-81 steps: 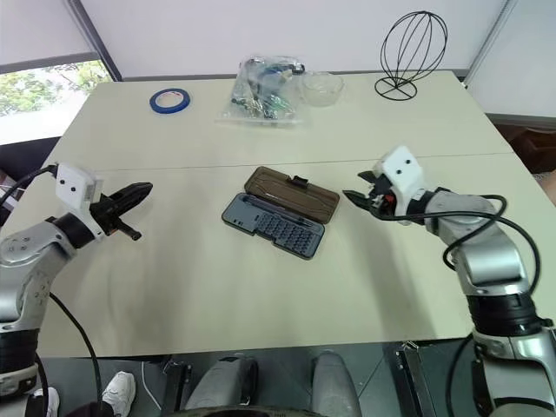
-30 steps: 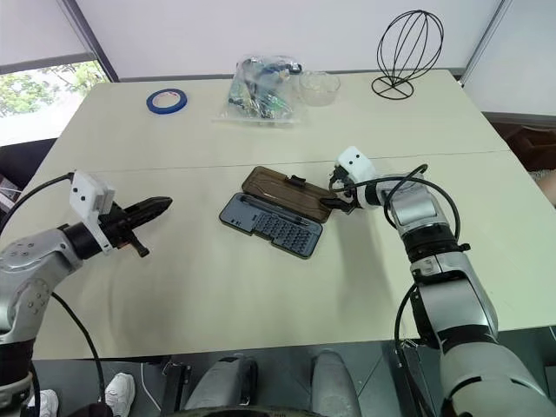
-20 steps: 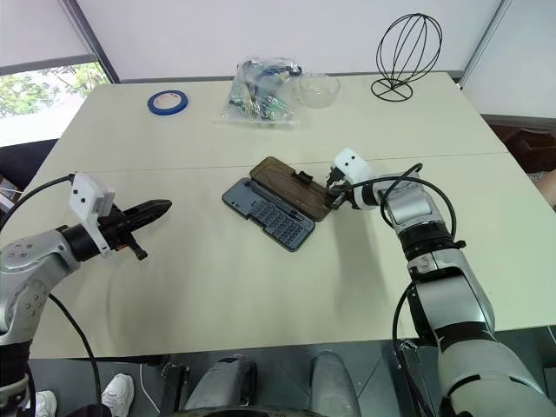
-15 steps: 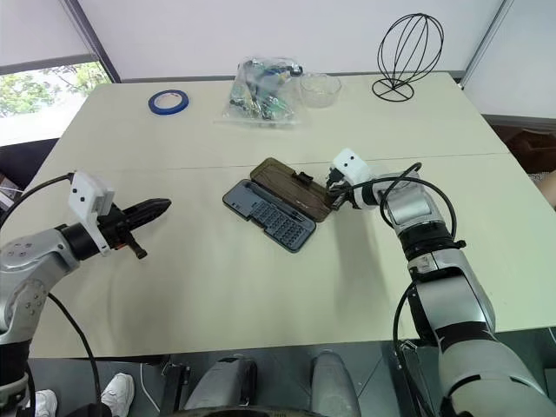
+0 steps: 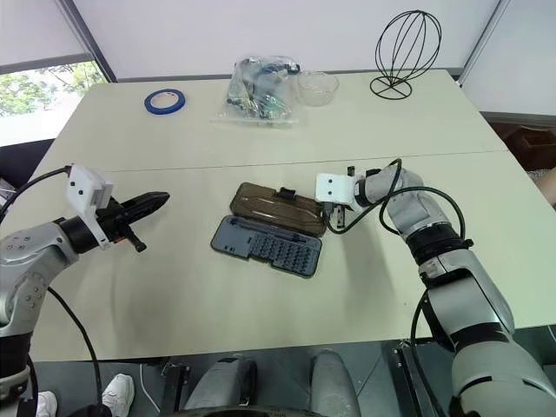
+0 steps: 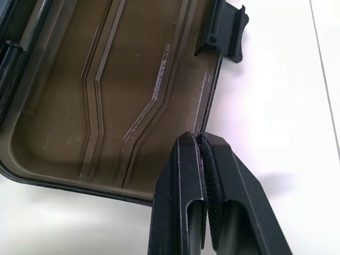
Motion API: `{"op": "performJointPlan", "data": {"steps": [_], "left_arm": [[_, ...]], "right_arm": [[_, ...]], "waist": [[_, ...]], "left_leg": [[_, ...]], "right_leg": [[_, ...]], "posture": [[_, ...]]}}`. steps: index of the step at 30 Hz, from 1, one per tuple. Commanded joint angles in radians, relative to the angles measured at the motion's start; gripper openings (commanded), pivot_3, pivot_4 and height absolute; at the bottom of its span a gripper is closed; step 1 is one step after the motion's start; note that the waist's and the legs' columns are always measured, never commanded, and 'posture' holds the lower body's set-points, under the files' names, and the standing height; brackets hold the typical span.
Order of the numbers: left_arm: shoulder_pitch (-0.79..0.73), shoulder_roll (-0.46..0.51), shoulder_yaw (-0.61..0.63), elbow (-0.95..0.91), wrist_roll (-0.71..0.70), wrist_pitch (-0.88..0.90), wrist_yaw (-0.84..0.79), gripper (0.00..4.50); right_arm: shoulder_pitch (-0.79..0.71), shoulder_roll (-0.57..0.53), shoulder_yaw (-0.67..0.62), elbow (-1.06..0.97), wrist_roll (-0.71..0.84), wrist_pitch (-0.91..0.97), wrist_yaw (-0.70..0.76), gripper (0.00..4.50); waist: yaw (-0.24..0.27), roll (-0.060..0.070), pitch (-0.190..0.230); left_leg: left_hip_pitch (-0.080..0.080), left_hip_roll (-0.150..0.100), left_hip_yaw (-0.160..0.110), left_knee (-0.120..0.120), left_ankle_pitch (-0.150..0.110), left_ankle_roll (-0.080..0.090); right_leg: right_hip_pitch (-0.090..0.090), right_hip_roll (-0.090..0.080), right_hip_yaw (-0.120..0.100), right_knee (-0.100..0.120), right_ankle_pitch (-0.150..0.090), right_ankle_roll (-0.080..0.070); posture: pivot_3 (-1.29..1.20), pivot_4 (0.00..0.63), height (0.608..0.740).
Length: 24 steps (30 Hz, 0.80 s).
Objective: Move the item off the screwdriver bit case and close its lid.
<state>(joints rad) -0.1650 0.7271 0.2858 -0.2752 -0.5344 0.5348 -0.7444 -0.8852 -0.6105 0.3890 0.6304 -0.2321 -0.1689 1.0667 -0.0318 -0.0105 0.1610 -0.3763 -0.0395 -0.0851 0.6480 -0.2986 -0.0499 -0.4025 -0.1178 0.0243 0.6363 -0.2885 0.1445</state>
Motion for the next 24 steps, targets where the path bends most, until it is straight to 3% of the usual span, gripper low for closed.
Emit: {"op": "performJointPlan", "data": {"steps": [1,13,24], "left_arm": [[-0.011,-0.001,0.001,-0.018,0.001,-0.016,0.001,0.00],[-0.006,-0.018,-0.003,-0.030,0.000,-0.016,0.018,0.00],[0.002,-0.021,0.001,-0.039,-0.005,-0.015,0.030,0.00]], "right_arm": [[-0.012,-0.007,0.017,-0.015,-0.011,-0.084,0.049,0.03],[-0.076,0.001,0.057,0.064,-0.097,-0.275,0.028,0.03],[-0.097,0.045,0.061,0.085,-0.106,-0.328,0.018,0.03]], "waist": [[-0.002,0.000,0.000],[-0.009,0.000,0.000],[-0.012,0.000,0.000]], "left_leg": [[0.000,0.000,0.000,0.000,0.000,0.000],[0.000,0.000,0.000,0.000,0.000,0.000],[0.000,0.000,0.000,0.000,0.000,0.000]], "right_leg": [[0.000,0.000,0.000,0.000,0.000,0.000],[0.000,0.000,0.000,0.000,0.000,0.000],[0.000,0.000,0.000,0.000,0.000,0.000]], "posture": [[0.00,0.150,0.740],[0.00,0.150,0.740],[0.00,0.150,0.740]]}}
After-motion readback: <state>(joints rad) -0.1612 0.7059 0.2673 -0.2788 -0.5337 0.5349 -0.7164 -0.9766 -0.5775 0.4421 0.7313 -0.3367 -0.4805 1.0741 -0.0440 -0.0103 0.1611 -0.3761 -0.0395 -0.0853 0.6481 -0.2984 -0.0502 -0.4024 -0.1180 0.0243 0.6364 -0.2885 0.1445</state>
